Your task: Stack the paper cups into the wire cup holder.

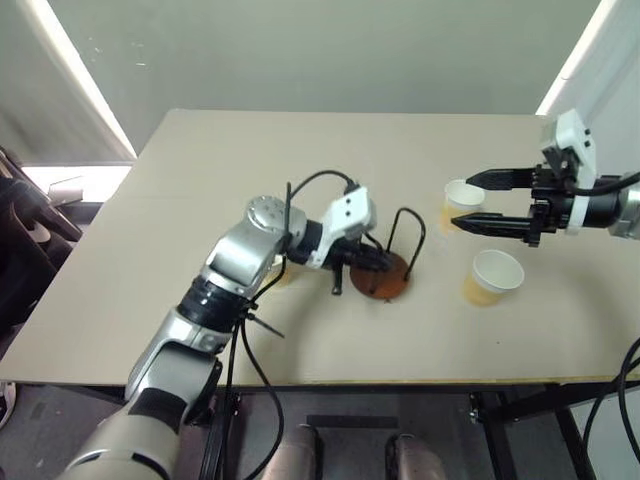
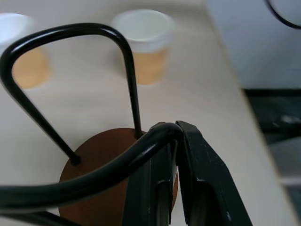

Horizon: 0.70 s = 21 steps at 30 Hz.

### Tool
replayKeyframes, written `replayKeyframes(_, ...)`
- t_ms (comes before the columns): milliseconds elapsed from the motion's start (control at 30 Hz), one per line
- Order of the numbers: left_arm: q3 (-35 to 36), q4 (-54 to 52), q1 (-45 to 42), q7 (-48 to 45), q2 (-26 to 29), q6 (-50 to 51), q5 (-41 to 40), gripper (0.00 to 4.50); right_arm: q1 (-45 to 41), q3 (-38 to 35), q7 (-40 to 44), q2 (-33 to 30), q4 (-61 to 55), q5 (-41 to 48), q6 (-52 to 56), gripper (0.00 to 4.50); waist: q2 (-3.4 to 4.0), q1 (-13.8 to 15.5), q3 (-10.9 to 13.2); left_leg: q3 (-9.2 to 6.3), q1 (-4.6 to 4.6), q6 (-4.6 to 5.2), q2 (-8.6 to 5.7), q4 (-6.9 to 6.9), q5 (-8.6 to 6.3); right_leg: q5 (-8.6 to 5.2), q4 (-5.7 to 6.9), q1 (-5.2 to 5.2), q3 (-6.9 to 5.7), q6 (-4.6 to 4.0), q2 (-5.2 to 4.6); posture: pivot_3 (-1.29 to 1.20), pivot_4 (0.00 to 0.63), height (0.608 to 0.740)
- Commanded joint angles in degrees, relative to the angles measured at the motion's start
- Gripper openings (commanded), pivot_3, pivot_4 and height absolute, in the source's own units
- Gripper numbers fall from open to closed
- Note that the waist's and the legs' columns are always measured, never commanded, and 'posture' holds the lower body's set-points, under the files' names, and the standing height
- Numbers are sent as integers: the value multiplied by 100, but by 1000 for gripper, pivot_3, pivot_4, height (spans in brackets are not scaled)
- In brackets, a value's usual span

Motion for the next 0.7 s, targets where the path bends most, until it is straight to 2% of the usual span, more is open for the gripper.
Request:
replayKeyframes(33, -5, -359, 75, -47, 62, 102, -136, 32, -16, -358, 26, -271, -46, 9, -118, 4437, 1, -1, 0, 0, 0, 1, 0, 4, -1, 0, 3, 2, 0, 0, -1, 0, 150, 740)
replayKeyframes(200, -66, -2, 80, -60, 34, -116, -14, 32, 42, -397, -3, -330, -104, 66, -116, 4437, 1, -2, -1, -1, 6, 38, 0, 19, -22, 1, -2, 15, 1, -10, -4, 0, 150, 740)
replayKeyframes(467, -12, 1014, -93, -173, -87, -312, 6, 32, -28, -305, -41, -241, -88, 66, -149, 4437, 3, -1, -2, -1, 8, 38, -1, 21, -21, 3, -7, 22, 1, -8, -7, 0, 150, 740)
replayKeyframes(567, -7, 996, -54, -183, -69, -285, 0, 830, -73, -263, -37, -213, -63, 56, -171, 4437, 3, -2, -2, 0, 9, 38, -2, 21, -21, 3, -11, 24, 1, -8, -8, 0, 150, 740)
replayKeyframes(700, 33, 1184, -160, -283, -99, -254, -44, 2285, -103, -230, -38, -171, -60, 49, -190, 4437, 3, -1, -2, 0, 6, 35, -2, 21, -20, 4, -12, 23, 1, -6, -7, 0, 150, 740)
